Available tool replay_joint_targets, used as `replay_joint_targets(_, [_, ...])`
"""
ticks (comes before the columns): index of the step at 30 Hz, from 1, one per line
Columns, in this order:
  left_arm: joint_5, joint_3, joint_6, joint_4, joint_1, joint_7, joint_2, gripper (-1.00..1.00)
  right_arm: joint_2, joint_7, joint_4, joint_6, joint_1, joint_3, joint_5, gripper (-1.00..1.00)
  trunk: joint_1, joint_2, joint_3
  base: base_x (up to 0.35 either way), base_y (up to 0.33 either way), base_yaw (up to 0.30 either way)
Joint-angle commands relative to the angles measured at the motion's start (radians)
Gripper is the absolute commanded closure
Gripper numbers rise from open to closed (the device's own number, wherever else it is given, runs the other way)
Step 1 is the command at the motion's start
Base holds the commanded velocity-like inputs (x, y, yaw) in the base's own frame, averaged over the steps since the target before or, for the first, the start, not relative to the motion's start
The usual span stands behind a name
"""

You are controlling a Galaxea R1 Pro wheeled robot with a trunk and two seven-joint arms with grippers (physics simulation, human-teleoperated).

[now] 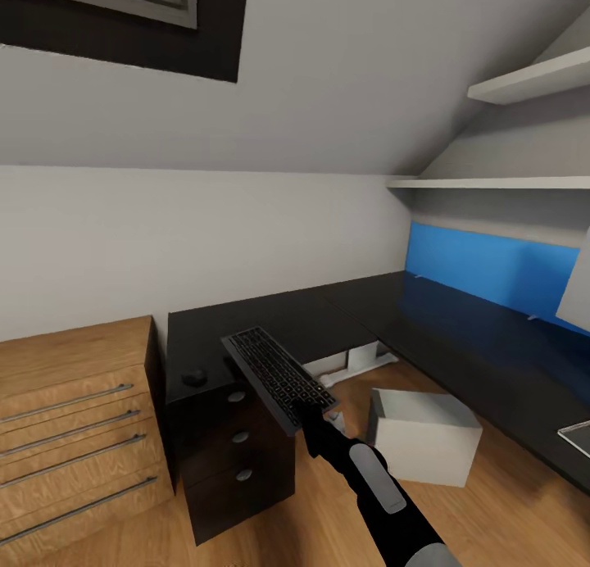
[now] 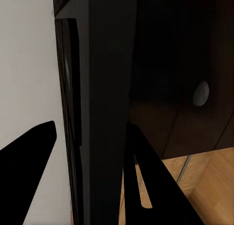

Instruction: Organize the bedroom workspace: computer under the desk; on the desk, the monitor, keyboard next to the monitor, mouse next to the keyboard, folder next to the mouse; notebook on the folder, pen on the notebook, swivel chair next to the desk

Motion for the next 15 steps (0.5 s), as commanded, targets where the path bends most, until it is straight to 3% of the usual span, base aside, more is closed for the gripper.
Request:
replay_joint_targets(1, [0.011, -0.008, -0.006, -0.001, -0.001, 0.006, 0.001, -1.0, 0.0, -0.008, -0.001, -0.003, 0.0, 0.001, -0.013, 1.0, 0.0, -0.001, -0.001, 0.0, 0.0, 0.249])
replay_joint_targets(9, [0.011, -0.008, -0.006, -0.001, -0.001, 0.005, 0.001, -1.0, 0.0, -0.006, 0.001, -0.016, 0.0, -0.002, -0.013, 1.0, 0.0, -0.001, -0.001, 0.017, 0.0, 0.239])
replay_joint_targets(15, [0.009, -0.011, -0.008, -0.001, -0.002, 0.004, 0.0, -1.0, 0.0, -0.005, 0.003, -0.018, 0.0, -0.003, -0.01, 1.0, 0.0, -0.001, -0.001, 0.129, 0.0, 0.036])
